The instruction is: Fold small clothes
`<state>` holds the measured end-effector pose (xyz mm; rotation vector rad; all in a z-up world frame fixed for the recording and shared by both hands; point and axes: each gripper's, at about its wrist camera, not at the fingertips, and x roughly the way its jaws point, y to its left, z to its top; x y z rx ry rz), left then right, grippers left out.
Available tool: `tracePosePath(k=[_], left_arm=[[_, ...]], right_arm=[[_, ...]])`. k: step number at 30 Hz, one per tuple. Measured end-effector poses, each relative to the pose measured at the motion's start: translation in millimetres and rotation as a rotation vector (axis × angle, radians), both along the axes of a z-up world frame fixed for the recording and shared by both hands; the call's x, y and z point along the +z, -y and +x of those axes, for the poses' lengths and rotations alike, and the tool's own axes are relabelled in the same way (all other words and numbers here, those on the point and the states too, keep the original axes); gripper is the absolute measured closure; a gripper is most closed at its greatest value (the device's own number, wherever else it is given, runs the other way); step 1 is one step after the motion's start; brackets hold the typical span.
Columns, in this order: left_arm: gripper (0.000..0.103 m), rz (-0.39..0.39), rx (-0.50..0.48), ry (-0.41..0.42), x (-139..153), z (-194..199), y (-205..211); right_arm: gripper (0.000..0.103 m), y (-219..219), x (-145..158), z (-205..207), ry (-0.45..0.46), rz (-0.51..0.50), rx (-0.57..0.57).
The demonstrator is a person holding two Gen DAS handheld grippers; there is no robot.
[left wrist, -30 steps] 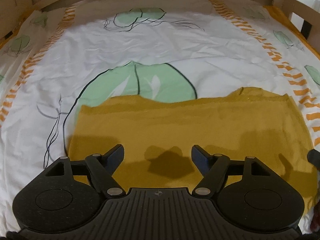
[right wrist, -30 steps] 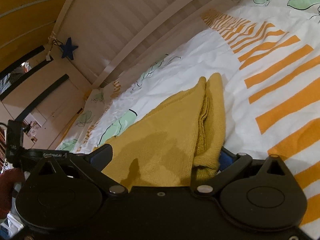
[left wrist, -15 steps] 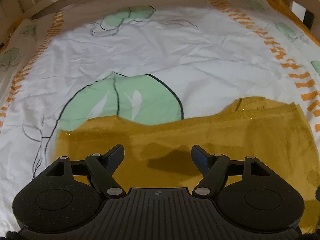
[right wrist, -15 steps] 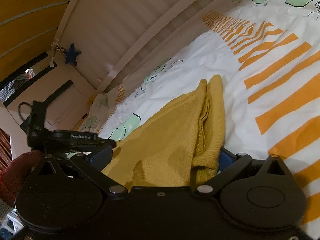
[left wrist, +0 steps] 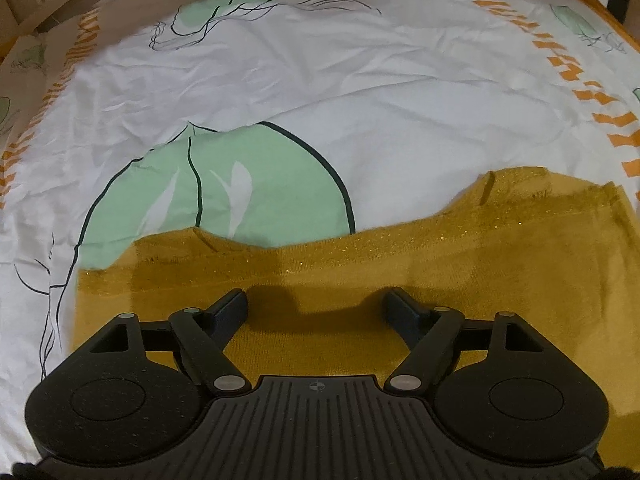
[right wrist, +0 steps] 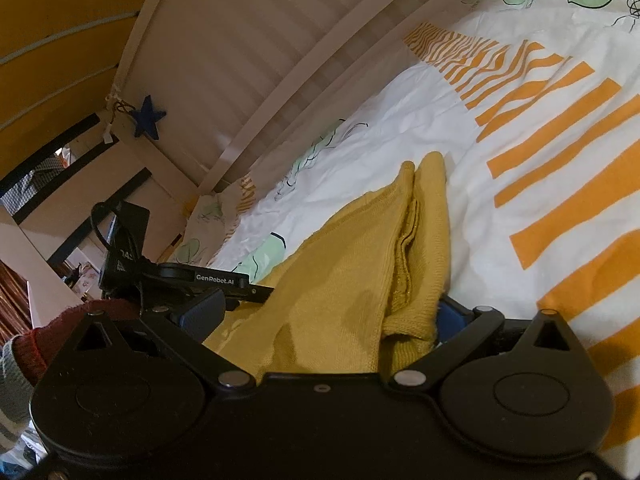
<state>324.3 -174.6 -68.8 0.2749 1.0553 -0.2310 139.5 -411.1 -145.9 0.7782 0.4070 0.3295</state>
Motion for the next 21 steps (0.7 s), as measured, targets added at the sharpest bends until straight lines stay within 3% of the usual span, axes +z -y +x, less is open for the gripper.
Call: tracePosePath(k=[8, 21], left_arm=[[0.027, -0.023, -0.006, -0.025, 9, -8, -8], [0.027, -0.097, -0.094, -0.204, 8, -46, -41]], right_arm=[[0.000, 0, 0, -2, 0.006, 0.014, -0.004], [0.000, 5, -2, -1, 0.013, 0.046, -0.001]])
